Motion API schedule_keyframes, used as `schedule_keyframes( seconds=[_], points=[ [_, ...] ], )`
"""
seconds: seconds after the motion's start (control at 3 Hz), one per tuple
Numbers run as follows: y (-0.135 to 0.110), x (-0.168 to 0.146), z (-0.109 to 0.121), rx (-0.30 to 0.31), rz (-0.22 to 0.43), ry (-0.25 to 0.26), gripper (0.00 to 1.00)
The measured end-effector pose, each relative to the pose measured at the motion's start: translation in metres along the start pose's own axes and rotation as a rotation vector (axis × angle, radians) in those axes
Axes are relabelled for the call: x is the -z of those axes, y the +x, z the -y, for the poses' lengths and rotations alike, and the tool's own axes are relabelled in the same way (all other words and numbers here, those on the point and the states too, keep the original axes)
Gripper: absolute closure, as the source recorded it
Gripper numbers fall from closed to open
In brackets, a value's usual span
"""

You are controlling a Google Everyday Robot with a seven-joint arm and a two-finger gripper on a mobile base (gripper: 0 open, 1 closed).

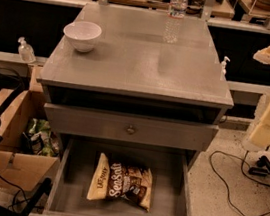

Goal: Pick brown chip bag from middle drawer and place on counter

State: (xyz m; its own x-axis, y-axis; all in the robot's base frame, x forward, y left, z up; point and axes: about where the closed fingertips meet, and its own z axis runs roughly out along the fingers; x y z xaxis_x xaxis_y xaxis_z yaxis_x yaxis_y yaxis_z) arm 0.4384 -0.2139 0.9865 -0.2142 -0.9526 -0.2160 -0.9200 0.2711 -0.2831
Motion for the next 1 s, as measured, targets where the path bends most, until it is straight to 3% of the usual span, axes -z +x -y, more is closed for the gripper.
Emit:
schedule_keyframes(
  seconds=[0.33,0.67,1.0],
  points=[
    [0.0,0.0,0.0,0.0,0.0,0.0,0.0],
    [0.005,-0.009,-0.001,0.007,0.047,0.027,0.0],
    [0.024,-0.052,-0.027,0.015,0.176,0.019,0.0]
  ],
)
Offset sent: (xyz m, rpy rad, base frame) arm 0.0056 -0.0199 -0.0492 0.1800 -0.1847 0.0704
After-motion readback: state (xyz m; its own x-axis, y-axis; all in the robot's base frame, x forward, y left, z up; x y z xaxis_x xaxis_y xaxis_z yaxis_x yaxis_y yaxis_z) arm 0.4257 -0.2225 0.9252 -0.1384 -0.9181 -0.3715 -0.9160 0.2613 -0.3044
